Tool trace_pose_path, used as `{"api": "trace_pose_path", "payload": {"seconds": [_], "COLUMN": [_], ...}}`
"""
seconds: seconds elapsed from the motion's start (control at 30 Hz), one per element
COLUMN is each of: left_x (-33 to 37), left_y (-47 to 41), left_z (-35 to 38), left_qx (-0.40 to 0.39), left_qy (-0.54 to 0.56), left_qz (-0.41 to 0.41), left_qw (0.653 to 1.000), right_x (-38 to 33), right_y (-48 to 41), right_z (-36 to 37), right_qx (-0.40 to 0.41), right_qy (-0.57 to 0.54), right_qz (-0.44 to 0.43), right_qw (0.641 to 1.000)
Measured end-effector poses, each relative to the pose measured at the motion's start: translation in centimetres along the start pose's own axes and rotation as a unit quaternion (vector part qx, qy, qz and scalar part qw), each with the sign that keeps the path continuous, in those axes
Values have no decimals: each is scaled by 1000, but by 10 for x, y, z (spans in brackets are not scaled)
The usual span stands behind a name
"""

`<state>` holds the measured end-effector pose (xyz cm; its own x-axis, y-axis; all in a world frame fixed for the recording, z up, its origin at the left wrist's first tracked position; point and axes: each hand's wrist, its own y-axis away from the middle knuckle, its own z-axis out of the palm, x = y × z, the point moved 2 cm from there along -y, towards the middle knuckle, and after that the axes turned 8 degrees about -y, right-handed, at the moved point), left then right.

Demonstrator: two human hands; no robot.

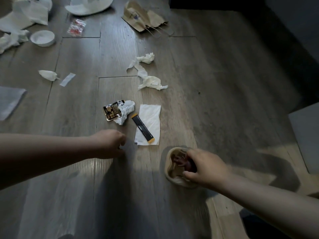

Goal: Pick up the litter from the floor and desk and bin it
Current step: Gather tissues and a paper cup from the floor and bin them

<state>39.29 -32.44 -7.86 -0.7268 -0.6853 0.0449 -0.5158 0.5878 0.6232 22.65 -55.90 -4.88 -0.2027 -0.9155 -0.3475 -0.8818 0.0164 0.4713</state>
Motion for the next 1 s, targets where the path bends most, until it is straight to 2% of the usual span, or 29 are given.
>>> {"api": "trace_pose_path", "payload": {"seconds": [0.27, 0.37, 0.5, 0.6, 0.73, 0.8, 0.87, 0.93, 1.0], "left_x": [5, 6, 4, 1, -4, -7, -11, -15, -20], "left_y": [7, 7, 6, 6, 3, 1, 0, -3, -10], "left_z": [-2, -5, -6, -5, -4, -7, -12, -19, -24], "left_qx": [3, 7, 11, 5, 27, 62, 132, 203, 242], "left_qy": [-15, -15, -16, -12, -7, 11, 50, 84, 98], "left_qz": [6, 7, 5, 3, -15, -30, -47, -75, -100], "left_qw": [1000, 1000, 1000, 1000, 1000, 998, 989, 973, 960], "right_x": [-4, -4, -3, 0, 6, 10, 15, 19, 23], "right_y": [2, 3, -1, -9, -26, -37, -48, -60, -70], "right_z": [4, 10, 23, 26, 19, 11, 1, -7, -10], "right_qx": [35, -24, -82, -72, -18, 26, 60, 71, 68], "right_qy": [3, -13, 65, 92, 85, 43, 13, 8, 3], "right_qz": [-21, -15, -33, -45, -45, -18, 8, 23, 33], "right_qw": [999, 1000, 994, 992, 995, 999, 998, 997, 997]}}
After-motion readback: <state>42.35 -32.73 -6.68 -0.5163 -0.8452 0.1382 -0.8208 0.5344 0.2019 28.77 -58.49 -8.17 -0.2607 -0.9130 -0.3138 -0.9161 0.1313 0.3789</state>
